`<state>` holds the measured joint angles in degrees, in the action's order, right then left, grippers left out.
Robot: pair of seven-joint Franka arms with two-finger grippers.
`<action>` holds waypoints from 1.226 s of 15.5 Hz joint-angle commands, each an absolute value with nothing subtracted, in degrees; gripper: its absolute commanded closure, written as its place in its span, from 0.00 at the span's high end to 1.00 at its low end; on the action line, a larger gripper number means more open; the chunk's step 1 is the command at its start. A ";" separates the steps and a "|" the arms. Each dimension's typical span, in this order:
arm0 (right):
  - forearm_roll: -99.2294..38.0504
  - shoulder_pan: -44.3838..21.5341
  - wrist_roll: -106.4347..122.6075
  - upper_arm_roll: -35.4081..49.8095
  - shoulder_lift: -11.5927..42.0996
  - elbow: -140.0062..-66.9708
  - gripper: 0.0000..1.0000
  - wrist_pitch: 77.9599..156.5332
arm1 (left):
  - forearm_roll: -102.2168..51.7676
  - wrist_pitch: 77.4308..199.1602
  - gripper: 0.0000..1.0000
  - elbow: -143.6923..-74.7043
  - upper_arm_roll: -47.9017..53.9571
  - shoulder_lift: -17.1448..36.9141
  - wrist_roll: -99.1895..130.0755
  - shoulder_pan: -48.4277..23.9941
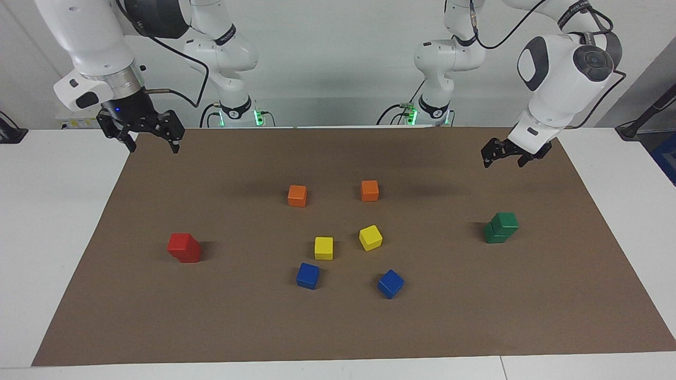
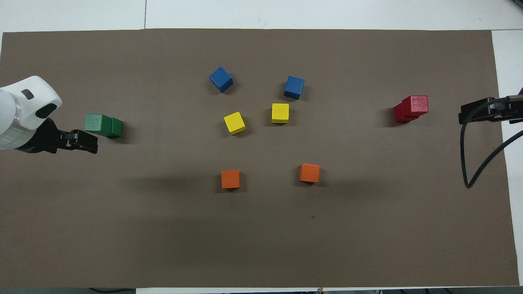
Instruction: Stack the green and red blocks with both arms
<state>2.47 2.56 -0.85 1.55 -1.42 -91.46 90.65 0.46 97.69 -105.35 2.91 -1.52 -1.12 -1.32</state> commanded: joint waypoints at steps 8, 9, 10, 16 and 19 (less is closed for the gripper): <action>-0.17 -4.75 -0.18 -6.94 -2.55 -92.99 1.00 88.07 | 0.61 86.24 1.00 -95.11 3.60 -1.93 0.26 -1.49; -0.26 -4.22 0.09 -6.94 -2.64 -92.99 1.00 88.07 | 0.62 84.92 1.00 -93.79 3.34 -1.93 0.26 -1.49; -0.26 -4.22 0.35 -6.94 -2.64 -92.99 1.00 87.98 | 0.62 85.42 1.00 -93.52 3.25 -1.93 0.26 -1.49; -0.26 -4.22 0.88 -6.68 -2.46 -93.08 1.00 87.36 | 0.62 87.10 1.00 -95.54 3.16 -2.46 0.17 -1.67; 0.00 -4.22 0.97 -6.68 -2.46 -92.99 1.00 87.45 | 0.62 87.45 1.00 -95.19 3.08 -2.37 0.26 -1.58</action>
